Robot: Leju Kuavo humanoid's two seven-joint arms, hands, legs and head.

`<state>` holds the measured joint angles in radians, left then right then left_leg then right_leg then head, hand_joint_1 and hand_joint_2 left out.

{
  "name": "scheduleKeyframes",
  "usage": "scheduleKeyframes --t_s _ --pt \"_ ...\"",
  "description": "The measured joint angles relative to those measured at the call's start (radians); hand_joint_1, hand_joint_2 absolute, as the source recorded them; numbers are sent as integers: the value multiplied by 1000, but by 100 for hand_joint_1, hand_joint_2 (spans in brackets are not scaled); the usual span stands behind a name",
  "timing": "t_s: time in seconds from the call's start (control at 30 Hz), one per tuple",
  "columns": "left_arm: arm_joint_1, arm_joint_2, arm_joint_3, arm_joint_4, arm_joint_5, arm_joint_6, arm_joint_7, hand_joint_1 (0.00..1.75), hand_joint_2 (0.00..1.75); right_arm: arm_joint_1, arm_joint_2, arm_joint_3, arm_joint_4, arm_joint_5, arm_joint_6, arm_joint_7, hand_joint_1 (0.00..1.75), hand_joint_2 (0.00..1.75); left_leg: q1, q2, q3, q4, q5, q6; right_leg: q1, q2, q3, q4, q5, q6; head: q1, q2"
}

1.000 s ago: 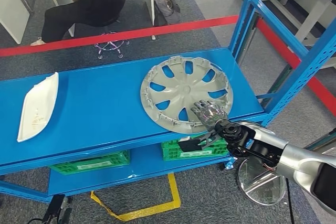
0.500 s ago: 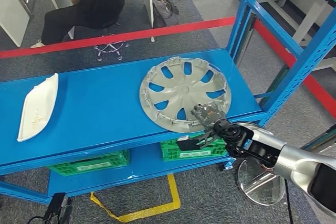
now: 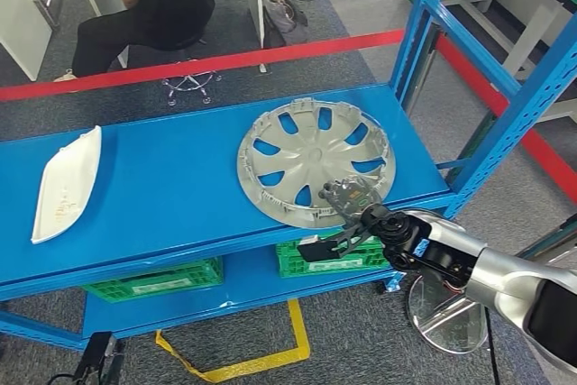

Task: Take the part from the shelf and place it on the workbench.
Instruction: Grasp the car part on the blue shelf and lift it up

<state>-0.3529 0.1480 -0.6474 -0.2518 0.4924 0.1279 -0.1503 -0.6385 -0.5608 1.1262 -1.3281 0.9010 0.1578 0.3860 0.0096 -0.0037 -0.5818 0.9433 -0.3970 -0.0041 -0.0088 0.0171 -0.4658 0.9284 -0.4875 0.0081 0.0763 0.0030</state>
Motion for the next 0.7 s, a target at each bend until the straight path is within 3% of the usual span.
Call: scheduleKeyframes --t_s 0.37,0.7 --pt "3 1 0 0 8 4 -4 0 0 -5 15 -2 -9 15 -23 -4 175 175 0 0 0 0 0 0 0 1 0 0 1 0 0 0" --pt "9 1 0 0 14 10 -20 0 0 -71 52 -74 -170 -31 -67 22 175 175 0 -3 -2 0 2 1 0 -3 -1 1 1 1 0 0"
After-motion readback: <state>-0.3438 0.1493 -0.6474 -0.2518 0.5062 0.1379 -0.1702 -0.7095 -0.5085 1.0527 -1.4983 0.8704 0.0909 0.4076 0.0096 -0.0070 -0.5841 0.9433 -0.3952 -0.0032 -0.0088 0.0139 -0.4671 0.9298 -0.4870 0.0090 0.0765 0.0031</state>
